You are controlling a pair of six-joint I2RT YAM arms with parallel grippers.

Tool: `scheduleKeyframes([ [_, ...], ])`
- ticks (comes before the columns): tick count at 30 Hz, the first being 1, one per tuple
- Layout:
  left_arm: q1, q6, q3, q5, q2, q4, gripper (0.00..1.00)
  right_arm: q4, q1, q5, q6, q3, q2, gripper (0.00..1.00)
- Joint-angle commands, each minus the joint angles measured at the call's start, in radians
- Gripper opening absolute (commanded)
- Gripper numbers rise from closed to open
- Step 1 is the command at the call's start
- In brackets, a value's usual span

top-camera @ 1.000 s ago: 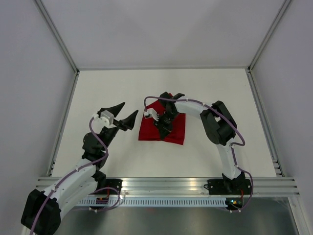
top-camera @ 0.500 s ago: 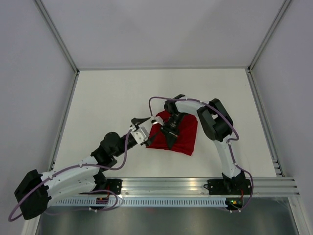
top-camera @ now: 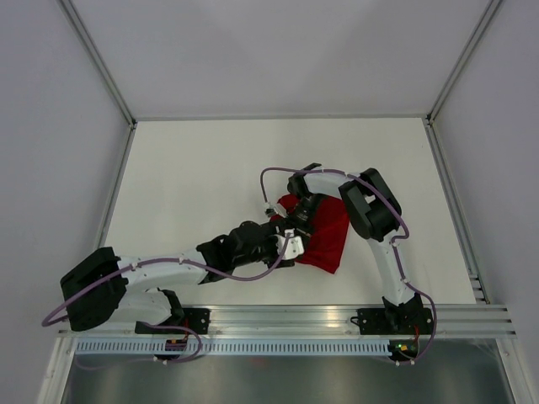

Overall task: Fold the napkin, place the utensils inside, and roll it up
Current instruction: Roll the napkin with the utensil

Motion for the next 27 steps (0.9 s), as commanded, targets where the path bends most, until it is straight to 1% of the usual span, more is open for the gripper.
scheduleKeyframes([
  [1,-0.034,0.071,0.096,0.024,0.066,-0.115,0.78,0.194,-0.006,0.248,-0.093,-0.045,0.081,0.01],
  [3,-0.053,0.097,0.113,0.007,0.121,-0.135,0.8,0.196,-0.011,0.245,-0.096,-0.048,0.079,0.0],
  [9,-0.064,0.148,0.127,0.028,0.175,-0.183,0.8,0.217,-0.014,0.241,-0.087,-0.065,0.065,0.01],
  [12,-0.064,0.183,0.107,0.025,0.192,-0.151,0.8,0.206,-0.014,0.24,-0.084,-0.048,0.081,0.0],
  [16,-0.065,0.244,0.095,0.01,0.262,-0.091,0.81,0.205,-0.014,0.241,-0.085,-0.042,0.084,0.0],
  [21,-0.065,0.281,0.13,0.051,0.322,-0.117,0.8,0.206,-0.016,0.243,-0.081,-0.037,0.088,0.0],
  [24,-0.064,0.298,0.127,0.053,0.33,-0.114,0.8,0.206,-0.016,0.245,-0.081,-0.04,0.087,0.01],
  [27,-0.061,0.304,0.135,0.056,0.348,-0.114,0.77,0.205,-0.017,0.245,-0.078,-0.034,0.093,0.0],
])
